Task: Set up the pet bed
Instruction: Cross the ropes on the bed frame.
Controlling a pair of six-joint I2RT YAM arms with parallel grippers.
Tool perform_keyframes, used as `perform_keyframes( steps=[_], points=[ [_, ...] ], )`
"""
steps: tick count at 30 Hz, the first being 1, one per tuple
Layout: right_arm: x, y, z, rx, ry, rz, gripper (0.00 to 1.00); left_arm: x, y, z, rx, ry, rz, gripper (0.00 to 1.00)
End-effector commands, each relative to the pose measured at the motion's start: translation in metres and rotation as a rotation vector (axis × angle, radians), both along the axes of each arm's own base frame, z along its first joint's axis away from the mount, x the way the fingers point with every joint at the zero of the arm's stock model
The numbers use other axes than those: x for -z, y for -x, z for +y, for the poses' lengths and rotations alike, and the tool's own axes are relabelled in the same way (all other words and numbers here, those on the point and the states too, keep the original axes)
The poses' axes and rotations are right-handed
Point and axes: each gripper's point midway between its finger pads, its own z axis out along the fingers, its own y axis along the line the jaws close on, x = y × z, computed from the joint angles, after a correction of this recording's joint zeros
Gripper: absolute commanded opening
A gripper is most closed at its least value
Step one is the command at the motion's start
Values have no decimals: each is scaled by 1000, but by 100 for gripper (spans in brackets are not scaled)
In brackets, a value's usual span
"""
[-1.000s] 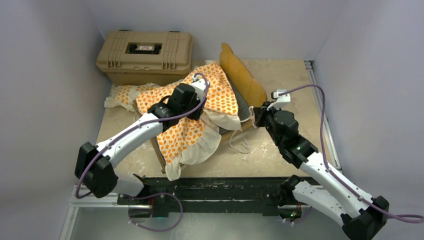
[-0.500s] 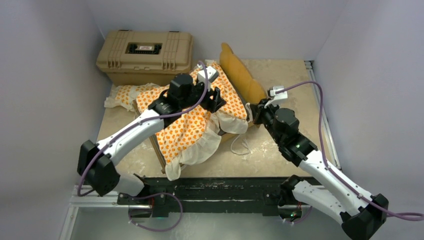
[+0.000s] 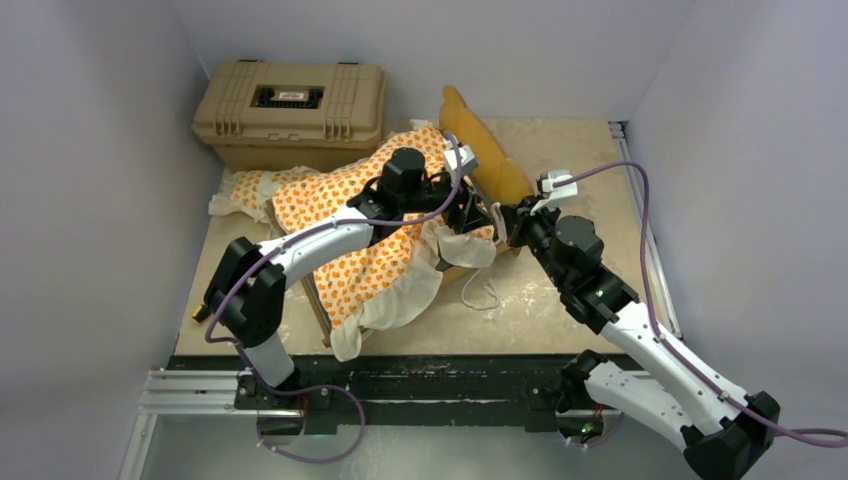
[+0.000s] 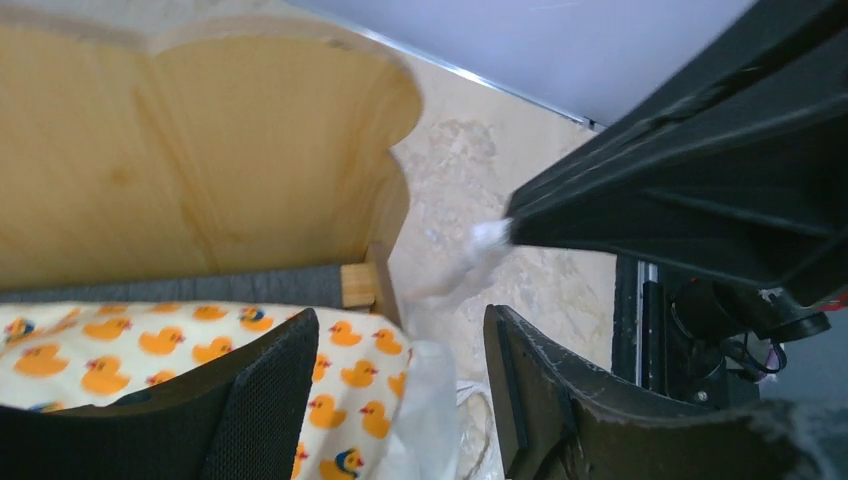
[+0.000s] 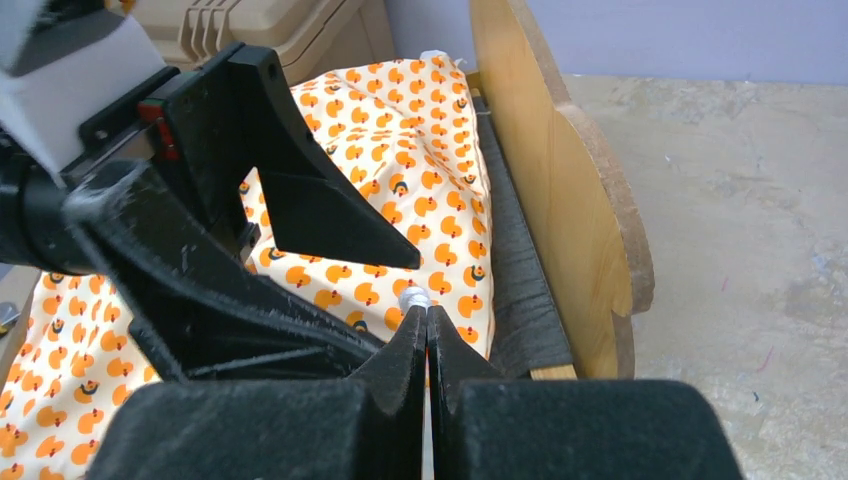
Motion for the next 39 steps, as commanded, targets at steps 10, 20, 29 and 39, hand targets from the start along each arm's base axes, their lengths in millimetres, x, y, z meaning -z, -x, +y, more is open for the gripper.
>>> perform_keyframes(
  steps=[10, 20, 29, 39],
  points=[
    [-24, 2, -1, -10, -17, -62, 0, -31, -4, -37, 131, 46, -228, 30],
    [0, -2, -11, 67, -13, 29, 0, -32, -20, -26, 36, -24, -269, 0],
    [7, -2, -19, 119, -20, 42, 0, -27, -20, -18, 3, -45, -278, 0],
    [-4, -5, -14, 84, 20, 12, 0, -26, 0, -18, 135, -16, -425, 43]
  ],
)
